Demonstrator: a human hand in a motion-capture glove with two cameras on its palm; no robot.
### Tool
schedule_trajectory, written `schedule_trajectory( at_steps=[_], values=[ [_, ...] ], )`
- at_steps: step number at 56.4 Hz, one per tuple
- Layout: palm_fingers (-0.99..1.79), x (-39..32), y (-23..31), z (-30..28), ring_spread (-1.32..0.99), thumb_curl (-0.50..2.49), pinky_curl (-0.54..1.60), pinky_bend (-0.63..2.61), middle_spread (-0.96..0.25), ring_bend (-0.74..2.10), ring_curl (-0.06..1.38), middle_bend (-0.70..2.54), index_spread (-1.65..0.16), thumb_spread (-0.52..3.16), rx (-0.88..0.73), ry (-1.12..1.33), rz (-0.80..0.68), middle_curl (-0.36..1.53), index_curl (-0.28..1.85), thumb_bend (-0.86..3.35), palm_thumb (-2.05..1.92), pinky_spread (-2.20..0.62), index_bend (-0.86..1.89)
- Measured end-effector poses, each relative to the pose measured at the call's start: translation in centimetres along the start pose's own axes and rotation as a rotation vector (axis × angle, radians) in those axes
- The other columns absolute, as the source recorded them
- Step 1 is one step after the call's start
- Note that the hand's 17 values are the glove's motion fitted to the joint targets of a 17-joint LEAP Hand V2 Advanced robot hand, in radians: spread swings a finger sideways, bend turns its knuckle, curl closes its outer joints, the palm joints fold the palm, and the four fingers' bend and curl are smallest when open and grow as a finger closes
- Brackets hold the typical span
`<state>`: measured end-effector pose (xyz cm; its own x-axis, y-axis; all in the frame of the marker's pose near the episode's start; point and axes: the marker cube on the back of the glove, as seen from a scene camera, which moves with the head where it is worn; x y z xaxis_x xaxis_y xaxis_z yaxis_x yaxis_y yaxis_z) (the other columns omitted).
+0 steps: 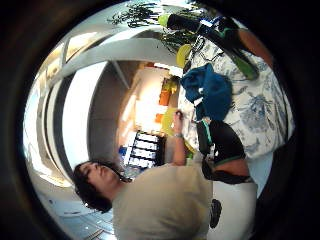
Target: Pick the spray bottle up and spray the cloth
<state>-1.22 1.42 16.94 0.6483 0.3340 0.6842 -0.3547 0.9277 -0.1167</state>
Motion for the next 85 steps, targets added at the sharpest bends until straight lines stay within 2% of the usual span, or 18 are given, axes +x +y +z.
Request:
schedule_trajectory(
  at_steps=[11,16,24,30,34,38,44,51,71,79,85],
  values=[
    [0.46,-0.4,-6.6,2.4,-0.01,0.44,0.36,0.25,0.03,0.29,0.33,0.2,-0.35,1.1,0.199,-0.221,-0.037,0.3,0.3,0.0,0.87,0.22,0.11],
    [0.46,-0.5,-8.2,3.2,-0.02,0.44,0.36,0.25,0.03,0.3,0.34,0.21,-0.32,1.09,0.132,-0.229,-0.014,0.32,0.29,0.0,0.91,0.21,0.12],
    [0.45,-1.0,-12.1,4.3,-0.02,0.45,0.36,0.24,0.04,0.32,0.35,0.21,-0.28,1.07,0.185,-0.226,-0.008,0.33,0.28,-0.02,0.94,0.19,0.13],
    [0.47,-1.0,-15.1,4.4,-0.02,0.46,0.36,0.23,0.05,0.34,0.35,0.2,-0.24,1.04,0.358,-0.231,-0.014,0.34,0.28,-0.02,0.95,0.18,0.13],
    [0.52,-0.8,-15.8,4.5,-0.01,0.46,0.35,0.23,0.05,0.36,0.35,0.22,-0.22,1.02,0.34,-0.251,0.027,0.35,0.27,-0.02,0.95,0.16,0.12],
    [0.54,-0.2,-16.7,4.6,-0.01,0.47,0.35,0.22,0.05,0.39,0.36,0.23,-0.21,0.99,0.356,-0.288,-0.004,0.36,0.26,-0.02,0.96,0.15,0.11],
    [0.59,0.2,-18.5,4.4,-0.02,0.47,0.36,0.23,0.05,0.41,0.37,0.24,-0.19,0.96,0.369,-0.357,0.093,0.37,0.25,-0.02,0.96,0.13,0.11],
    [0.68,1.0,-20.1,4.8,-0.05,0.48,0.36,0.25,0.03,0.41,0.37,0.24,-0.2,0.94,0.4,-0.359,0.091,0.37,0.25,-0.01,1.0,0.09,0.12],
    [0.76,0.7,-24.4,6.8,-0.09,0.5,0.36,0.2,-0.01,0.36,0.36,0.22,-0.24,0.91,0.232,-0.405,0.137,0.39,0.28,-0.02,1.03,0.05,0.14],
    [0.78,0.3,-25.9,7.2,-0.09,0.5,0.34,0.17,-0.02,0.32,0.35,0.24,-0.25,0.89,0.154,-0.337,0.138,0.4,0.29,-0.03,1.02,0.07,0.15],
    [0.91,-0.1,-26.9,6.7,-0.1,0.49,0.3,0.11,-0.04,0.31,0.35,0.25,-0.26,0.88,0.146,-0.366,0.122,0.4,0.33,-0.04,0.98,0.08,0.24]
  ],
)
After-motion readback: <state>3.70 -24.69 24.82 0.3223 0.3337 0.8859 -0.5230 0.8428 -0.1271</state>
